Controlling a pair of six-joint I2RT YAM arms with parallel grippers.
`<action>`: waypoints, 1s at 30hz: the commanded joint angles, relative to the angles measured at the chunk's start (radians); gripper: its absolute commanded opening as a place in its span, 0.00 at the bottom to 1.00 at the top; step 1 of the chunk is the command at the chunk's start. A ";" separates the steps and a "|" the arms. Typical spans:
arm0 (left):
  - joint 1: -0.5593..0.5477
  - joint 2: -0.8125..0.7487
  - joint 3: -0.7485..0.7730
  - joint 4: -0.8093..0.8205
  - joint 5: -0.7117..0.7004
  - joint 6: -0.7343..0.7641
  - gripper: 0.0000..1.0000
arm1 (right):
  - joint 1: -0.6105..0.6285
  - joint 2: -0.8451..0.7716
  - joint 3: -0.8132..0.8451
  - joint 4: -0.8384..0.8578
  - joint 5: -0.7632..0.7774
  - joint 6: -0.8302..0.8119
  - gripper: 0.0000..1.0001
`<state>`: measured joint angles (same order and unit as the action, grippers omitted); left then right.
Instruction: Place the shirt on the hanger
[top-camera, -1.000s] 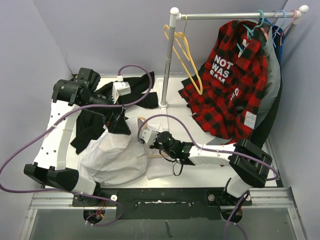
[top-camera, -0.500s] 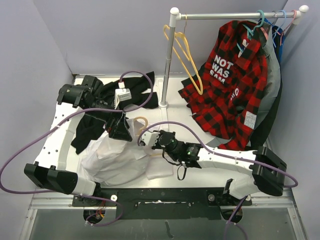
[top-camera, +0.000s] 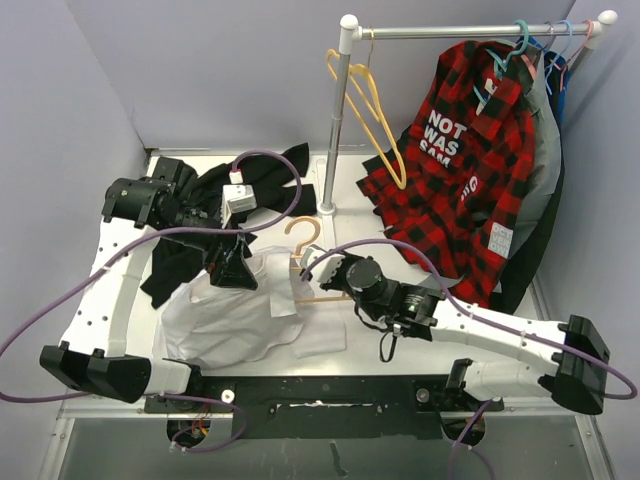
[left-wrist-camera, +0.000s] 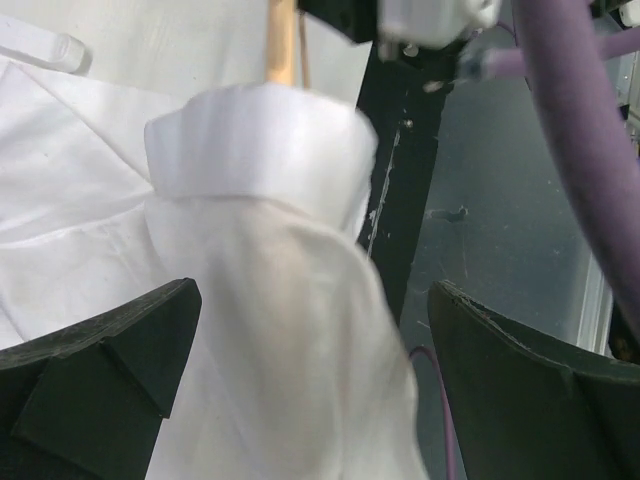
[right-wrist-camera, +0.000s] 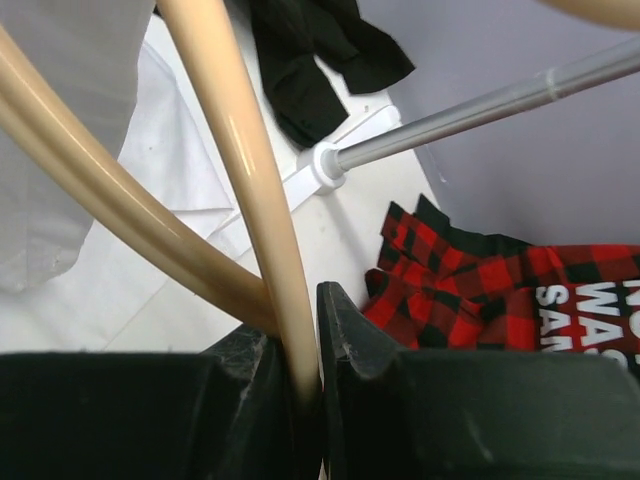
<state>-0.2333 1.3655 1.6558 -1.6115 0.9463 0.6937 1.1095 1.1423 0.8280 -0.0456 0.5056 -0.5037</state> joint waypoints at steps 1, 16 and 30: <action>0.005 -0.043 0.055 -0.050 0.036 0.037 0.98 | -0.002 0.103 0.037 0.141 -0.040 0.039 0.00; -0.192 -0.218 0.067 0.209 -0.527 -0.341 0.98 | -0.003 0.372 0.237 0.065 0.019 0.191 0.00; -0.293 -0.487 -0.326 0.389 -0.673 -0.063 0.98 | -0.080 0.455 0.379 -0.069 -0.191 0.383 0.00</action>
<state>-0.5220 0.8677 1.4036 -1.3357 0.3195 0.5713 1.0389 1.5902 1.1133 -0.1398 0.3626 -0.2047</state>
